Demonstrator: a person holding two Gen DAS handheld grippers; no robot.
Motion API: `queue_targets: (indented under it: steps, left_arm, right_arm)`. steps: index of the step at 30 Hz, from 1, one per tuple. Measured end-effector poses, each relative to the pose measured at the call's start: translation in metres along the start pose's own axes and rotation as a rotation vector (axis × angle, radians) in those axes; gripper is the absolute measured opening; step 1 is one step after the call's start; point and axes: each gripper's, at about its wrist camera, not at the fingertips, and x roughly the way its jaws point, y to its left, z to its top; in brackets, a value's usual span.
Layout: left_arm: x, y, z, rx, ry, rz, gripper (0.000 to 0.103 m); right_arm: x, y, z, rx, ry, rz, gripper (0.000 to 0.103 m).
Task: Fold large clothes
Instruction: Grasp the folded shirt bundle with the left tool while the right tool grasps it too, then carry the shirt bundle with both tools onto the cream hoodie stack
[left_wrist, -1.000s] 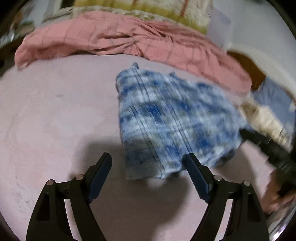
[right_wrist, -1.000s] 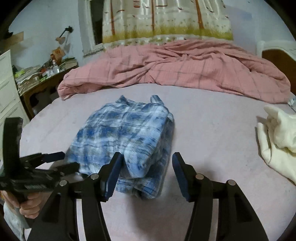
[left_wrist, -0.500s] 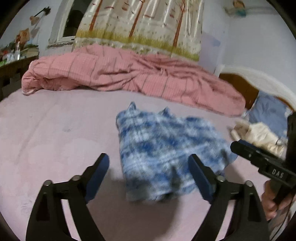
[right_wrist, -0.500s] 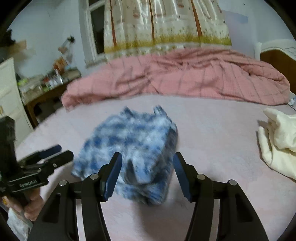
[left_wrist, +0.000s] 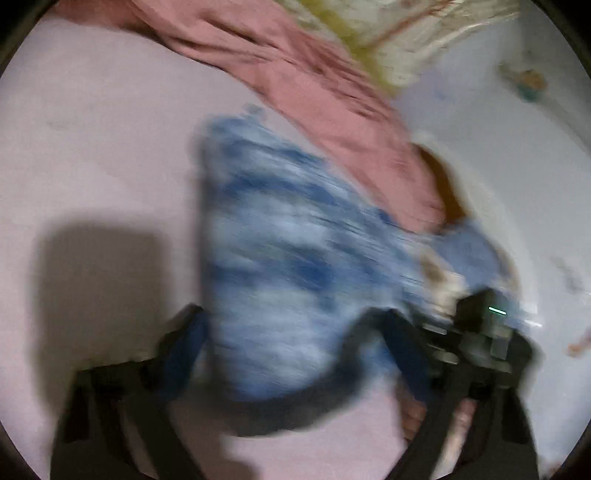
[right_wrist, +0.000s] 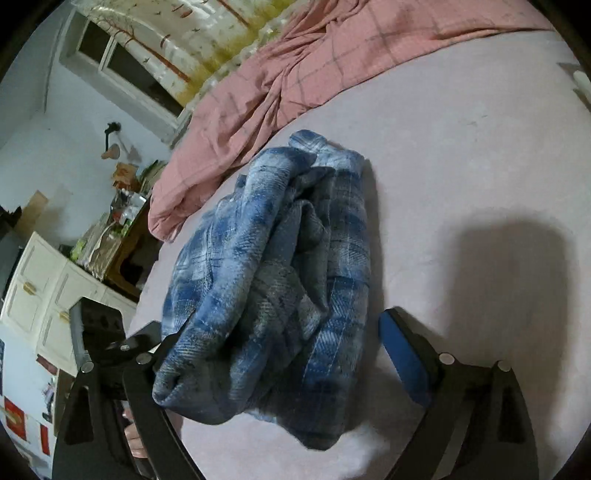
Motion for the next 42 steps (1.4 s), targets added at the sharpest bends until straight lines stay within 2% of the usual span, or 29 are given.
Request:
queue_targets:
  steps: [1,2,3,5,6,8,10,12,15,18,20,23,26,28,31,34,36,38,39,42]
  left_arm:
    - [0.001,0.000,-0.002,-0.004,-0.007,0.013,0.053]
    - [0.002,0.001,-0.002,-0.005,-0.013,0.041,0.044]
    - [0.002,0.004,-0.002,-0.020,-0.010,0.019,0.036]
    - [-0.005,-0.004,-0.002,-0.006,-0.051,0.017,0.029]
    - [-0.009,-0.017,-0.004,0.051,-0.078,0.045,0.027]
    - [-0.017,-0.049,-0.009,0.181,-0.127,0.105,0.025]
    - [-0.020,-0.083,-0.011,0.272,-0.164,0.108,0.025]
    - [-0.025,-0.121,-0.006,0.329,-0.189,0.049,0.025]
    - [-0.024,-0.183,0.006,0.435,-0.188,-0.029,0.025]
    - [-0.008,-0.256,0.012,0.564,-0.193,-0.074,0.025]
    - [0.007,-0.304,0.014,0.640,-0.209,-0.119,0.025]
    - [0.043,-0.362,0.019,0.710,-0.215,-0.194,0.025]
    - [0.090,-0.399,0.027,0.766,-0.185,-0.247,0.025]
    - [0.129,-0.409,0.030,0.764,-0.164,-0.286,0.026]
    - [0.200,-0.400,0.025,0.671,-0.093,-0.305,0.026]
    - [0.280,-0.362,0.001,0.488,0.040,-0.286,0.027]
    - [0.325,-0.340,-0.017,0.453,0.108,-0.230,0.027]
    - [0.342,-0.322,-0.031,0.459,0.104,-0.200,0.028]
    - [0.341,-0.316,-0.034,0.476,0.086,-0.205,0.031]
    - [0.332,-0.316,-0.030,0.466,0.098,-0.200,0.034]
  right_arm:
    - [0.002,0.002,-0.001,-0.010,0.007,0.010,0.073]
    - [0.002,0.003,-0.002,-0.016,-0.003,-0.015,0.062]
    - [0.001,0.005,-0.004,-0.022,-0.018,-0.028,0.050]
    - [-0.005,0.010,-0.004,-0.041,-0.049,-0.005,0.041]
    - [-0.011,0.018,-0.006,-0.073,-0.073,-0.008,0.039]
    - [-0.025,0.036,-0.011,-0.153,-0.128,-0.061,0.037]
    - [-0.050,0.054,-0.016,-0.234,-0.211,-0.128,0.036]
    - [-0.086,0.062,-0.009,-0.231,-0.298,-0.127,0.036]
    - [-0.144,0.067,0.006,-0.224,-0.373,-0.118,0.036]
    - [-0.220,0.079,0.017,-0.310,-0.503,-0.230,0.036]
    - [-0.259,0.078,0.026,-0.325,-0.570,-0.281,0.037]
    - [-0.317,0.061,0.046,-0.298,-0.652,-0.336,0.037]
    - [-0.361,0.031,0.065,-0.245,-0.722,-0.421,0.038]
    - [-0.377,0.008,0.074,-0.210,-0.747,-0.454,0.038]
    - [-0.389,-0.035,0.089,-0.128,-0.746,-0.548,0.038]
    - [-0.381,-0.092,0.099,-0.026,-0.692,-0.668,0.039]
    - [-0.360,-0.135,0.103,0.038,-0.621,-0.769,0.039]
    - [-0.343,-0.169,0.099,0.059,-0.580,-0.801,0.044]
    - [-0.336,-0.178,0.096,0.045,-0.581,-0.802,0.051]
    - [-0.339,-0.176,0.095,0.048,-0.570,-0.793,0.053]
